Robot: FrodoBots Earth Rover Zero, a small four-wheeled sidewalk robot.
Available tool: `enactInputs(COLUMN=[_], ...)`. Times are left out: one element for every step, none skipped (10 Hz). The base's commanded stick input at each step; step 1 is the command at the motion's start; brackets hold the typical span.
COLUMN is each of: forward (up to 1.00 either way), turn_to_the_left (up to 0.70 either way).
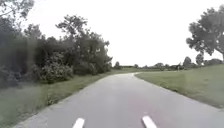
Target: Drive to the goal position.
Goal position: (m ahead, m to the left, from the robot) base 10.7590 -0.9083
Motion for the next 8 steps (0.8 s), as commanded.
enactInputs(forward=[0.5,0.5,0.5,0.5,0.5,0.5,0.5,0.5], turn_to_the_left=[0.0,0.0,0.0,0.0,0.0,0.0,0.0,0.0])
